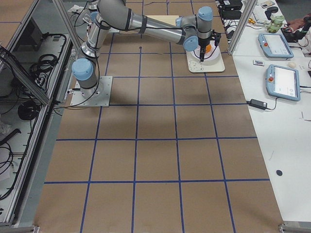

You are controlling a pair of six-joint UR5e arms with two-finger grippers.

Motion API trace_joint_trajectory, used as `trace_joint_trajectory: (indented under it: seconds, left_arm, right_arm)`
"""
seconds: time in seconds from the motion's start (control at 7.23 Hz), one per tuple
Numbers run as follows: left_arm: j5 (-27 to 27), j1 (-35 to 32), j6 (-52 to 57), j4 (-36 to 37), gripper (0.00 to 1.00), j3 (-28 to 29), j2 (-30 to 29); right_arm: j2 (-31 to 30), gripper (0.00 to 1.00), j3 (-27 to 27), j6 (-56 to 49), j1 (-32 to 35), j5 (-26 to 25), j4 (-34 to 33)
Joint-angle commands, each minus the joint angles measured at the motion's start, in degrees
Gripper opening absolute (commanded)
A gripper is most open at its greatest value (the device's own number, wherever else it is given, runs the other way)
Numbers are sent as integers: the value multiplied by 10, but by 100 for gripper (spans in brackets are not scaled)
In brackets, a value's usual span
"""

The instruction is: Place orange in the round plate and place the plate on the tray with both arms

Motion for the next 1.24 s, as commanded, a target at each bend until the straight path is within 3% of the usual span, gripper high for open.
trace_joint_trajectory:
  seconds: [0.0,0.28,0.69,1.11]
  left_arm:
    - [1,1,1,0,100,0,0]
    - [0,1,1,0,100,0,0]
    - [0,1,1,0,100,0,0]
    - [0,1,1,0,100,0,0]
  right_arm:
    - [-86,100,1,-15,3,-41,120]
    - [-174,100,5,-43,8,-35,235]
    - [-240,100,17,-168,4,-40,272]
    - [-240,100,48,-182,2,-35,271]
